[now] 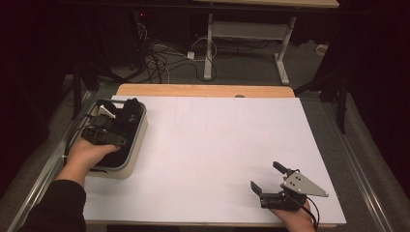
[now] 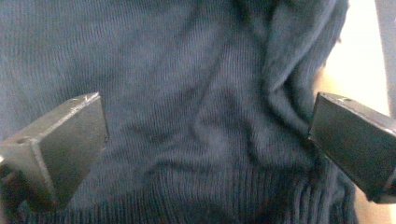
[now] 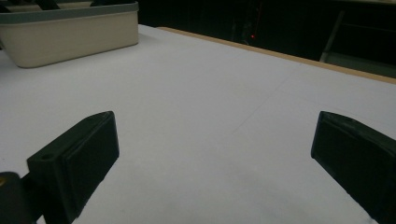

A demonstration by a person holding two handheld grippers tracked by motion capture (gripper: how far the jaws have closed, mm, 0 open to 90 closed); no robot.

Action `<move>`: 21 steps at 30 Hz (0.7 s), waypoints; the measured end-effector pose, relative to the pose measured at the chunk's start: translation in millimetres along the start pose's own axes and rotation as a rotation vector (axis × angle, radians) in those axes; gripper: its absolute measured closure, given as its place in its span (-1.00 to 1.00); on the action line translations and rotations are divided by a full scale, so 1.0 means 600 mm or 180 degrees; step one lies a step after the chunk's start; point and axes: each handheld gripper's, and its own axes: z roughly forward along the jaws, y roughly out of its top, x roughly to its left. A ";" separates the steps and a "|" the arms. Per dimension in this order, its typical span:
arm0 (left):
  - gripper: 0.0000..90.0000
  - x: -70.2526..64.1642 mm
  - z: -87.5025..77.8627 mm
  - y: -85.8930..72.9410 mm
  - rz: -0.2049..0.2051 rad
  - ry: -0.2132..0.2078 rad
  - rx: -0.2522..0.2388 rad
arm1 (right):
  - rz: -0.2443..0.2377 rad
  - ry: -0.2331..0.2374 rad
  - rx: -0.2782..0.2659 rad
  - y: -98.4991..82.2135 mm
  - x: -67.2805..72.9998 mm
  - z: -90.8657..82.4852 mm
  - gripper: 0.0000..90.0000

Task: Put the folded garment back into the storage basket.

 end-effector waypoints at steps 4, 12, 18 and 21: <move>-1.00 0.000 -0.002 -0.006 -0.0033 0.0063 0.0085 | 0.0034 0.0011 -0.0048 0.000 -0.008 -0.002 -0.97; -1.00 -0.001 0.003 -0.015 -0.0028 0.0163 0.0323 | 0.0076 -0.0003 -0.0090 0.000 -0.011 -0.010 -0.97; -1.00 -0.001 0.008 -0.018 0.0024 0.0157 0.0515 | 0.0073 -0.0012 -0.0069 0.000 -0.010 -0.010 -0.97; -1.00 -0.001 0.013 -0.020 0.0051 0.0167 0.0614 | 0.0063 -0.0018 -0.0041 -0.003 -0.008 -0.009 -0.97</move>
